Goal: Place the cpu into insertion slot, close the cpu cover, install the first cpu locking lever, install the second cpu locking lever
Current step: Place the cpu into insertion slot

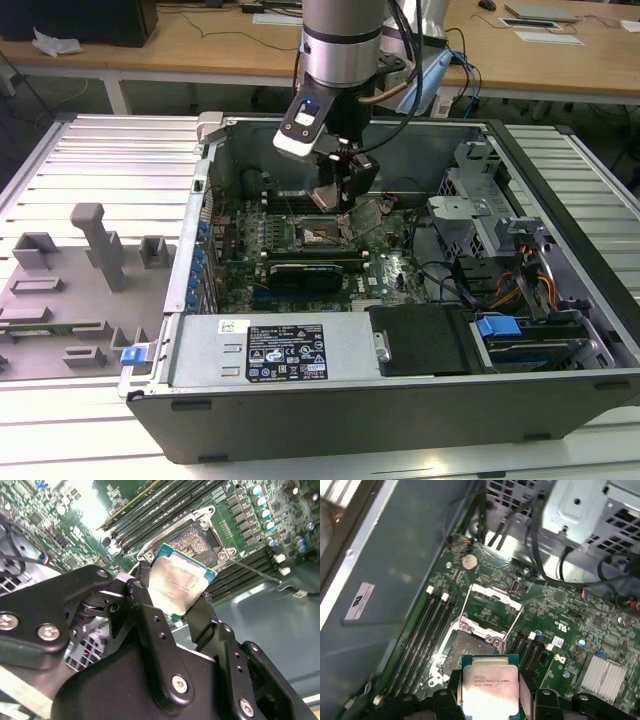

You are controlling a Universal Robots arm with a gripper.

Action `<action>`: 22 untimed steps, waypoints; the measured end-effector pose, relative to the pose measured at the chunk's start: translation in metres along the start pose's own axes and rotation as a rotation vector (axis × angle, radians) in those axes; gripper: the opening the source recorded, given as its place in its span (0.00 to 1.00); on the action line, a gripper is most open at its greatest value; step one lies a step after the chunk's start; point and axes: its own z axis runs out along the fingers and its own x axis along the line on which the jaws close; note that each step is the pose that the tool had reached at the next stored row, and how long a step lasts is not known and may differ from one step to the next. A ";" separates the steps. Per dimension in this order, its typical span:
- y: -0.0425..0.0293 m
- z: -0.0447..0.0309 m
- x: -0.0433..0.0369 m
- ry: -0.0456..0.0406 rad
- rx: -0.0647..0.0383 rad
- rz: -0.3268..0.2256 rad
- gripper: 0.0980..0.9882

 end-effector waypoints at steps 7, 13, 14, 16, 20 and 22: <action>-0.0003 0.0026 0.0000 -0.0129 -0.003 0.145 0.50; -0.0008 0.0091 -0.0002 -0.0236 -0.005 0.266 0.50; -0.0009 0.0103 -0.0002 -0.0252 -0.005 0.283 0.50; -0.0012 0.0134 -0.0002 -0.0282 -0.006 0.317 0.50; -0.0020 0.0223 -0.0004 -0.0352 -0.008 0.396 0.50; -0.0019 0.0296 0.0014 -0.0372 -0.008 0.416 0.50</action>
